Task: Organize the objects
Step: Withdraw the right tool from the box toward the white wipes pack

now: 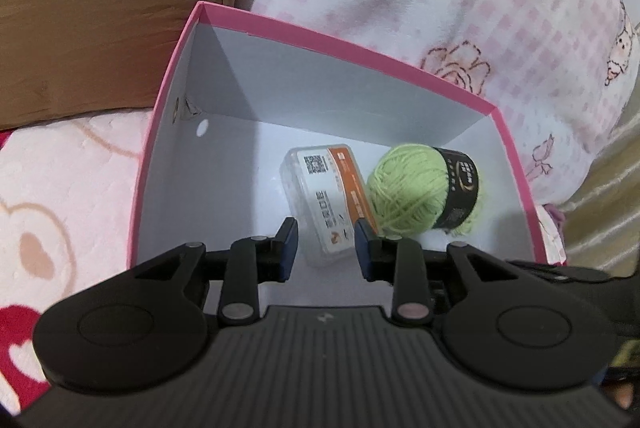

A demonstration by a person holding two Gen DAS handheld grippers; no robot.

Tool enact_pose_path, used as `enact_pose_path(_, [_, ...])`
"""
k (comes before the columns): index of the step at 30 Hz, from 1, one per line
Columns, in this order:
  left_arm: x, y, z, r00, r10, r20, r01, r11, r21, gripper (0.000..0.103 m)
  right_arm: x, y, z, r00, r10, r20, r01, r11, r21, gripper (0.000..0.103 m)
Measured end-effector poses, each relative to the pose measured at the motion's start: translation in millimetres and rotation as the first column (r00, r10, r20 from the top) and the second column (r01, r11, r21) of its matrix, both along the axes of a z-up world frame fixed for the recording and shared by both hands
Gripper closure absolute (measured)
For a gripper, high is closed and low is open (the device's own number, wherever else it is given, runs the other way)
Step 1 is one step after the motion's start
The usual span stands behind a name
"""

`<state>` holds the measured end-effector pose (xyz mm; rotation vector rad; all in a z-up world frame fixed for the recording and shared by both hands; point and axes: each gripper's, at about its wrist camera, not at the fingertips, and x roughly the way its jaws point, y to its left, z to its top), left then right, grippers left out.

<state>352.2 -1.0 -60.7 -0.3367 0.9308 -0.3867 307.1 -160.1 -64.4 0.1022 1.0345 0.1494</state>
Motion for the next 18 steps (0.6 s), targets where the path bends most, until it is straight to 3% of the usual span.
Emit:
enact_pose_path(5, [-19,3,23,1.000,-0.011,0.018,0.010,0.999,0.045,0.073,-26,-10,31,0.996,0.042,0.076,-0.041,0.999,-0.006,0.071])
enact_pose_path(11, [-47,9,60,0.999,-0.036,0.031,0.033,0.994,0.103,0.065,-62,-18,64,0.986,0.052,0.155,-0.047,0.998,-0.040,0.065])
enact_pose_path(16, [-76,14,87,0.997,-0.067,0.036,0.058,0.976,0.210,0.062,-100,-29,95,0.973,0.071,0.218,-0.062,0.997,-0.047,0.050])
enact_pose_path(18, [-86,19,97,0.997,-0.071,0.038,0.061,0.976,0.210,0.058,-108,-27,104,0.966,0.074,0.246,-0.063,0.997,-0.050,0.045])
